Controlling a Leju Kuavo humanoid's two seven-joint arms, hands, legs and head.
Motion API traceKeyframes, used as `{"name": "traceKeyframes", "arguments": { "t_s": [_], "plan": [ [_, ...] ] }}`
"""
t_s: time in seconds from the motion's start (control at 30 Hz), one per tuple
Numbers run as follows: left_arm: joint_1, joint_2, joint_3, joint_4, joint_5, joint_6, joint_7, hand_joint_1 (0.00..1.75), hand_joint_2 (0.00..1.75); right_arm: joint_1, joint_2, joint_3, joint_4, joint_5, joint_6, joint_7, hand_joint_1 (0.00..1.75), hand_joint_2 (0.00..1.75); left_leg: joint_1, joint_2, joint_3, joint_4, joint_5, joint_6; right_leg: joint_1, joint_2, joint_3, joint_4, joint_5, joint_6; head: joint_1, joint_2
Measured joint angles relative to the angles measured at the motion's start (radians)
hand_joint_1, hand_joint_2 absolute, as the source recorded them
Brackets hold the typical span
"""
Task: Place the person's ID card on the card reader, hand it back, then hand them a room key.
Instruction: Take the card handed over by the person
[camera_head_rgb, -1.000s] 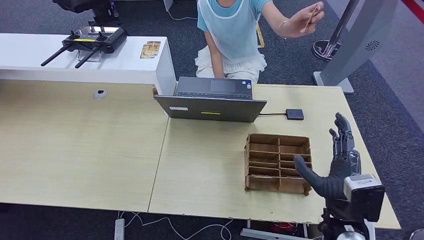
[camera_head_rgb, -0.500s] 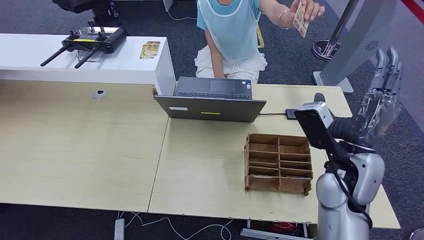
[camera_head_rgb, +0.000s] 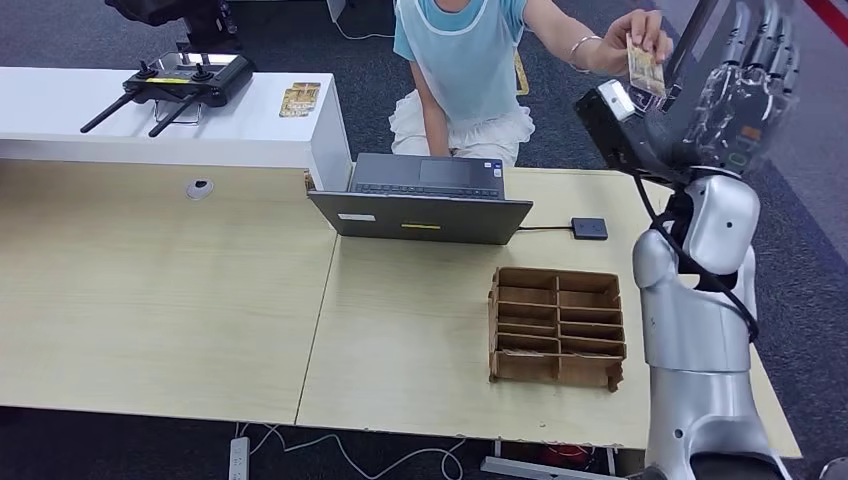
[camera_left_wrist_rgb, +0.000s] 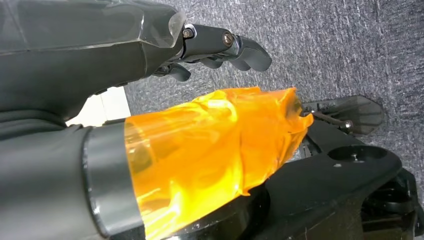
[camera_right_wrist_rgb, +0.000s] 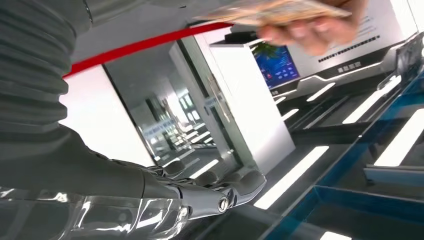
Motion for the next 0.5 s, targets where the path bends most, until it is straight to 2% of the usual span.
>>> {"name": "traceKeyframes", "arguments": {
  "t_s": [0.27, 0.33, 0.37, 0.47, 0.5],
  "plan": [
    [0.001, 0.003, -0.014, 0.0, -0.011, -0.003, 0.005, 0.0, 0.0, -0.098, -0.091, 0.149, 0.202, 0.011, -0.003, 0.083, 0.0, 1.75, 0.0, -0.001, 0.0, 0.0, 0.0, 0.0, 0.0, 0.0, 0.0, 0.0, 0.0, 0.0, 0.0, 0.0],
    [0.001, 0.003, -0.015, 0.0, -0.013, -0.003, 0.006, 0.0, 0.0, -0.106, -0.101, 0.162, 0.228, 0.011, -0.005, 0.083, 0.1, 1.75, 0.0, -0.001, 0.0, 0.0, 0.0, 0.0, 0.0, -0.001, 0.0, 0.0, 0.0, 0.0, 0.0, 0.0],
    [0.001, 0.003, -0.015, 0.0, -0.013, -0.003, 0.006, 0.0, 0.0, -0.11, -0.104, 0.164, 0.238, 0.011, -0.005, 0.083, 0.34, 1.75, 0.0, -0.001, 0.0, 0.0, 0.0, 0.0, 0.0, -0.001, 0.0, 0.0, 0.0, 0.0, 0.0, 0.0],
    [0.001, 0.003, -0.016, 0.0, -0.013, -0.003, 0.006, 0.0, 0.0, -0.121, -0.115, 0.167, 0.263, 0.011, -0.006, 0.079, 1.42, 1.75, 0.0, -0.001, 0.0, 0.0, 0.0, 0.0, 0.0, -0.001, 0.0, 0.0, 0.0, 0.0, 0.0, 0.0],
    [0.001, 0.003, -0.016, 0.0, -0.013, -0.003, 0.006, 0.0, 0.0, -0.124, -0.118, 0.167, 0.269, 0.011, -0.007, 0.076, 1.63, 1.75, 0.0, -0.001, 0.0, 0.0, 0.0, 0.0, 0.0, 0.0, 0.0, 0.0, 0.0, 0.0, 0.0, 0.0]
  ]
}}
